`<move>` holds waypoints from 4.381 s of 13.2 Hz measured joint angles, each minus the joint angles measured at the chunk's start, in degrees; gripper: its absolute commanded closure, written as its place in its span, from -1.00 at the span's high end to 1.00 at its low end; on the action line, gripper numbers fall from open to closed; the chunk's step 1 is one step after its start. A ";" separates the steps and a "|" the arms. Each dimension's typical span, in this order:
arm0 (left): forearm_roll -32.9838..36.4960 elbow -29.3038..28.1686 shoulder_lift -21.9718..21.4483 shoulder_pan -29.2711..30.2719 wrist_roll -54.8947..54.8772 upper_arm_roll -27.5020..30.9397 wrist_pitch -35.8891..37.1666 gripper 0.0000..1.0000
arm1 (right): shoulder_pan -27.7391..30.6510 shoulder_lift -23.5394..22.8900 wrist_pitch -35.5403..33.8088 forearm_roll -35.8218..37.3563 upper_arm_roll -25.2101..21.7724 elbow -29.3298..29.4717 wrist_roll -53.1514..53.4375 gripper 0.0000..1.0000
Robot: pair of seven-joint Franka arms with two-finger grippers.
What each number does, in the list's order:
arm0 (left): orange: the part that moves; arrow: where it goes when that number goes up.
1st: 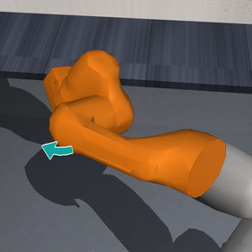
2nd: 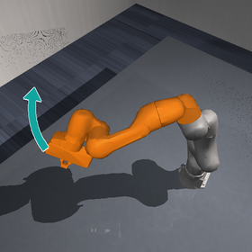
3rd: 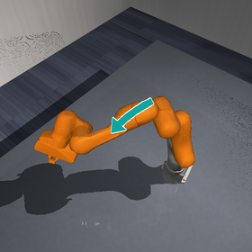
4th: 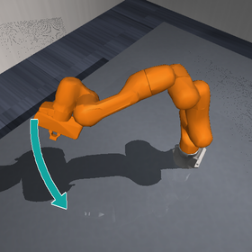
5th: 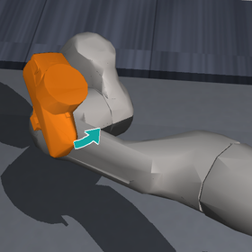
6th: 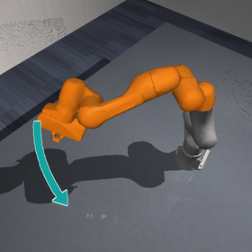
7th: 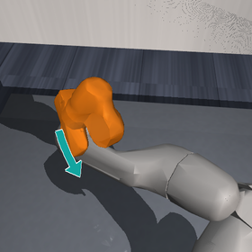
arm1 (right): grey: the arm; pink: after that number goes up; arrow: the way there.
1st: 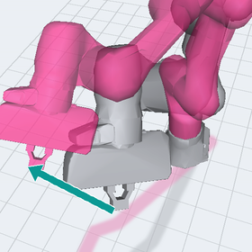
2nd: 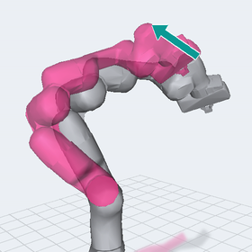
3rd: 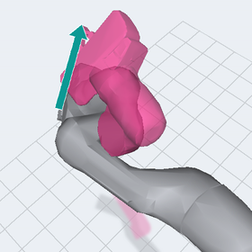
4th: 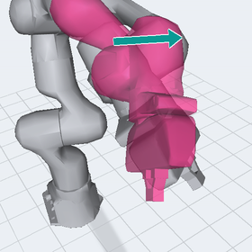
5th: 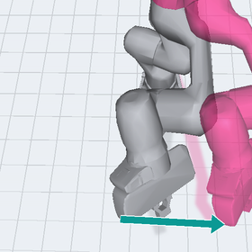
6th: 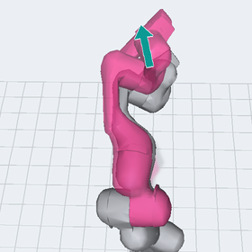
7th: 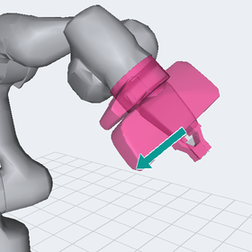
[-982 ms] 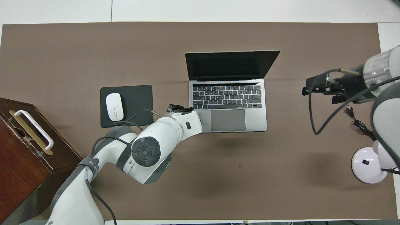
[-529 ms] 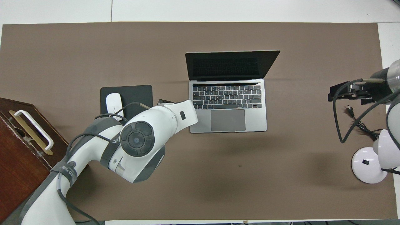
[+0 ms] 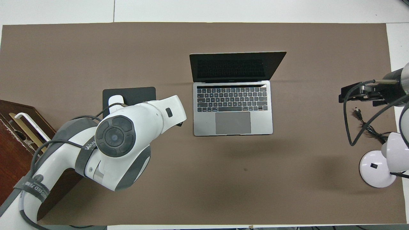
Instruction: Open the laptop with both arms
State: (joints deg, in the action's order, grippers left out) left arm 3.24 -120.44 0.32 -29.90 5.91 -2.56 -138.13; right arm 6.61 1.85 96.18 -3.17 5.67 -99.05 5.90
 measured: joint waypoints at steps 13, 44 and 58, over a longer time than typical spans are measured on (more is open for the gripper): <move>0.00 1.01 -10.36 6.43 -0.04 1.51 20.71 1.00 | 0.51 1.55 -4.31 0.01 0.00 1.89 0.00 1.00; -0.72 30.19 -0.71 26.20 -1.15 4.12 50.32 1.00 | 1.03 1.48 -8.07 5.15 0.09 4.56 0.00 1.00; -0.83 30.19 -0.71 26.21 -1.46 3.78 48.85 1.00 | 1.03 1.48 -8.07 5.15 0.16 4.66 0.00 1.00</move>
State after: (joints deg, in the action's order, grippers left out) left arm 2.42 -90.26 -0.38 -3.69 4.45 1.22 -89.28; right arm 7.63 3.34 88.12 1.98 5.83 -94.39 5.90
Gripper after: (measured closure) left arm 0.000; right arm 0.000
